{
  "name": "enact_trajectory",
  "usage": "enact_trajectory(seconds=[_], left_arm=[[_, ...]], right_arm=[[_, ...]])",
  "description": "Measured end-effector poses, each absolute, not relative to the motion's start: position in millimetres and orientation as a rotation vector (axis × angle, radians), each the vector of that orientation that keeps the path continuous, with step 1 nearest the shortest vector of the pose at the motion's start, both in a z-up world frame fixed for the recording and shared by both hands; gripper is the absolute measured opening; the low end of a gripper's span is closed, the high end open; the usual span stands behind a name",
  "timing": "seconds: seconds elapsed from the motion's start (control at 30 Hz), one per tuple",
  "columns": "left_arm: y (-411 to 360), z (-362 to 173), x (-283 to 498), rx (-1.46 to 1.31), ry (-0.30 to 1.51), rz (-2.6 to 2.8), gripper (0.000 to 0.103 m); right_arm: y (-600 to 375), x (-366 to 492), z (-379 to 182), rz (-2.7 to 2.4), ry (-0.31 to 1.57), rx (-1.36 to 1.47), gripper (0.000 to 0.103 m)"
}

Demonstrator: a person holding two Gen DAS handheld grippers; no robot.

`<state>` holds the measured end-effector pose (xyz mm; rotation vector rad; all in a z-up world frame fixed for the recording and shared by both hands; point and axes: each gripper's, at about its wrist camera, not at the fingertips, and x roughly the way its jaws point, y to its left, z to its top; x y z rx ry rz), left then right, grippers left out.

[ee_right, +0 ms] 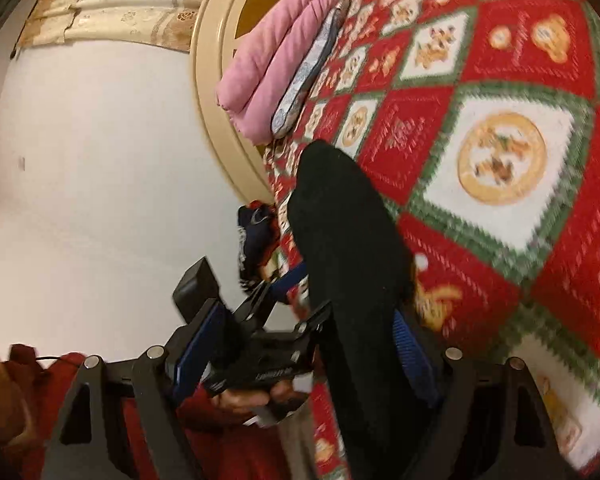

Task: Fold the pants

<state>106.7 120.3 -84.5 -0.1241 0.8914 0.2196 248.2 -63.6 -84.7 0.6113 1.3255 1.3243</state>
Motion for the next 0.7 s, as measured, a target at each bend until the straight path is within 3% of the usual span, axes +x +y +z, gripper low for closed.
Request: enact_trajectory(seconds=[0.2,0.5,0.7], left_arm=[[118.9,-84.7,105.5,-0.121,0.882,0.223,0.103],[118.3,-85.0,104.8,-0.127,0.884,0.234,0.103],[118.8,-84.9,104.7,-0.128,0.884,0.232,0.103]], right_arm=[[-79.1,247.7,-89.9,1.348,1.382,0.586,0.082],[-42.3,271.6,-109.1,1.402,1.394,0.968,0.084],[-52.5,298.9,-98.6,1.341,1.195,1.269,0.084]])
